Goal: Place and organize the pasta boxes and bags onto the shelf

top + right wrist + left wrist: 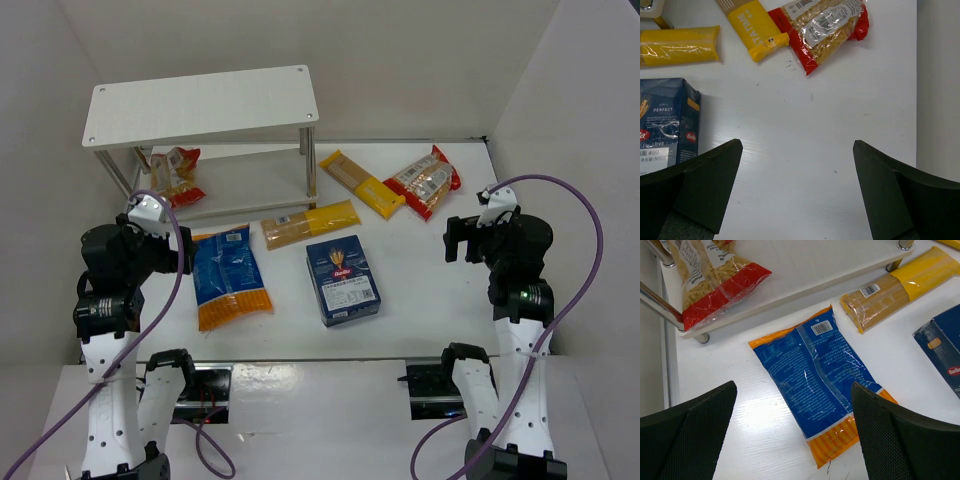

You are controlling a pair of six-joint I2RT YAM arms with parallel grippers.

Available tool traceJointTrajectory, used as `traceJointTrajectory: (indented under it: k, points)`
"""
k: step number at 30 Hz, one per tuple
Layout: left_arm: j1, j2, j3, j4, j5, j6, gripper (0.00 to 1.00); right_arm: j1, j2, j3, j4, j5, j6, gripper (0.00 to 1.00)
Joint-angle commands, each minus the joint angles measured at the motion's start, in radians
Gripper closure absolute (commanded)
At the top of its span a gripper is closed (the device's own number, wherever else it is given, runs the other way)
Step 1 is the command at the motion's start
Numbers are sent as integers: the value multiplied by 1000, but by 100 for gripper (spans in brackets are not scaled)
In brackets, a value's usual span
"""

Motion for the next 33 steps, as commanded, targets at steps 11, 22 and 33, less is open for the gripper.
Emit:
traceJointTrajectory:
  k: [11,22,33]
  points:
    - [6,-4,-9,29,11,-1,0,-7,186,71,88,124,88,0]
    - [25,-42,-18,48,-12,-21,0,-7,738,331,203,103,291,0]
    - [64,-42,-18,48,-12,-21,0,-7,1065,483,351,26,374,0]
